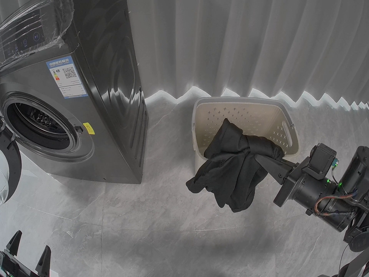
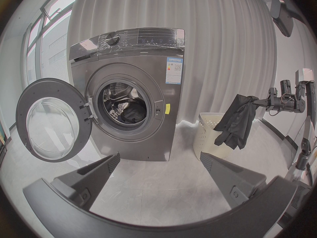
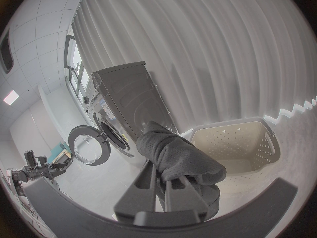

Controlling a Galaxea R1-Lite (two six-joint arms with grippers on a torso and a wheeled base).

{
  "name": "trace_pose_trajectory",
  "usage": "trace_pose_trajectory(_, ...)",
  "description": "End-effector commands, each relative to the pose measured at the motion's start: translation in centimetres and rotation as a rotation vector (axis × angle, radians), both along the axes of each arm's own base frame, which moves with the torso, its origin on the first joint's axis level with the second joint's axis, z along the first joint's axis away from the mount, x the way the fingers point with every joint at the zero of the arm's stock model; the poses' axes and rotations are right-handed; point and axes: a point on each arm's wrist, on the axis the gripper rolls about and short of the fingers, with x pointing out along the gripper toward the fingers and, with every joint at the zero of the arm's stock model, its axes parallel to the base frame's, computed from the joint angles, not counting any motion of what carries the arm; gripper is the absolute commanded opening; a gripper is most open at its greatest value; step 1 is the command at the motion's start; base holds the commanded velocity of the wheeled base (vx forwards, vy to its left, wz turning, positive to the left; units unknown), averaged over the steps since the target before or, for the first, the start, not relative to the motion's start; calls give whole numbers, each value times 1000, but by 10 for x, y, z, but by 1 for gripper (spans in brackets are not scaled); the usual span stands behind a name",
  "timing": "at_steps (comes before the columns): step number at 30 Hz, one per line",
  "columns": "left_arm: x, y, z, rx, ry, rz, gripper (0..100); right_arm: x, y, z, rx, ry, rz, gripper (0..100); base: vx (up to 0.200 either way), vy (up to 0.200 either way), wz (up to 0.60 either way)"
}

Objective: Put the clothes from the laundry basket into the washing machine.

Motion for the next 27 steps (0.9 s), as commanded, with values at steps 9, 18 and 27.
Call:
trace_pose_trajectory(9,3,0,-3,-6,39,-13,100,0,0,1,3,-1,2,0,0,200,0)
trace_pose_trajectory(18,2,0,-3,-13,30,-1,100,1,1,1,4,-4,3,0,0,200,0)
trace_pose_trajectory(27,2,0,-3,-13,25,2,100,1,1,3,15,-17,3,0,0,200,0)
